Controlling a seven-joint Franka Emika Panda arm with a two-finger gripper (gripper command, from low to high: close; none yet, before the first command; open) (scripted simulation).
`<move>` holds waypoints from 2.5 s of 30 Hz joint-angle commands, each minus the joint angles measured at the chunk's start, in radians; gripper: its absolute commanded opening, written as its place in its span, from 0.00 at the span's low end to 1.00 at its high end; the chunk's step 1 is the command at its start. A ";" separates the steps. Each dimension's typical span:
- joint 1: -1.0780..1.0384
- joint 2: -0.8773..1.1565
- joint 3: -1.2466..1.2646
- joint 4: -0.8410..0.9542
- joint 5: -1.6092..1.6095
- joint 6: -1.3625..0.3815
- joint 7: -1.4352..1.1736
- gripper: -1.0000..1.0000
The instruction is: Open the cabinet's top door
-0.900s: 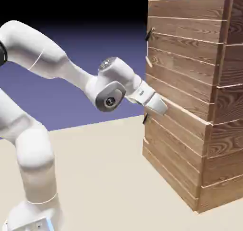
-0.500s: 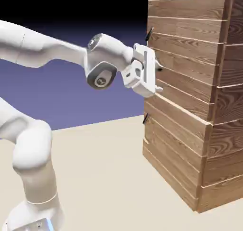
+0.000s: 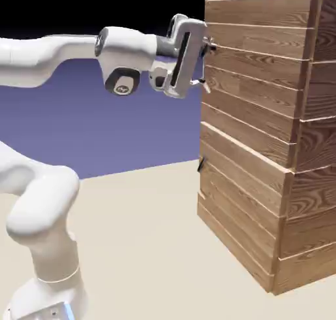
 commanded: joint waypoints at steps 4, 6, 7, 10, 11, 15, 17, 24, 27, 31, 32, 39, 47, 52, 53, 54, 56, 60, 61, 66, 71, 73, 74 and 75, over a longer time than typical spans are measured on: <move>-0.070 -0.049 0.091 0.041 0.163 0.002 0.174 0.50; -0.104 -0.074 0.136 0.061 0.244 0.003 0.261 0.50; -0.122 -0.086 0.159 0.072 0.285 0.003 0.305 0.50; -0.174 -0.123 0.227 0.102 0.407 0.005 0.435 0.50; -0.191 -0.135 0.249 0.112 0.448 0.005 0.479 0.50; -0.261 -0.184 0.340 0.153 0.611 0.007 0.653 0.50; -0.296 -0.209 0.386 0.174 0.692 0.008 0.740 0.50; -0.454 -0.266 0.478 0.262 0.848 -0.044 0.865 0.50; -0.545 -0.283 0.501 0.311 0.882 -0.089 0.865 0.50; -0.513 -0.349 0.457 0.247 0.903 -0.176 0.865 0.00; -0.499 -0.381 0.436 0.215 0.911 -0.220 0.865 0.00; -0.418 -0.590 0.297 -0.001 0.947 -0.524 0.865 0.00; -0.410 -0.796 0.142 -0.206 0.946 -0.872 0.869 0.00; -0.334 -0.803 -0.032 -0.333 0.858 -1.044 0.773 0.00; -0.324 -0.800 -0.068 -0.350 0.835 -1.073 0.756 0.00; -0.315 -0.797 -0.104 -0.366 0.811 -1.101 0.740 0.00; -0.302 -0.787 -0.176 -0.392 0.761 -1.152 0.709 0.00; -0.414 -0.829 -0.252 -0.422 0.747 -1.326 0.715 0.00; -0.436 -0.828 -0.280 -0.429 0.735 -1.370 0.707 0.00; -0.519 -0.777 -0.426 -0.447 0.646 -1.556 0.648 0.00; -0.523 -0.630 -0.607 -0.426 0.474 -1.695 0.531 0.00; -0.519 -0.558 -0.677 -0.405 0.401 -1.749 0.481 0.00; -0.516 -0.522 -0.708 -0.393 0.366 -1.775 0.457 0.00; -0.511 -0.485 -0.738 -0.380 0.332 -1.799 0.433 0.00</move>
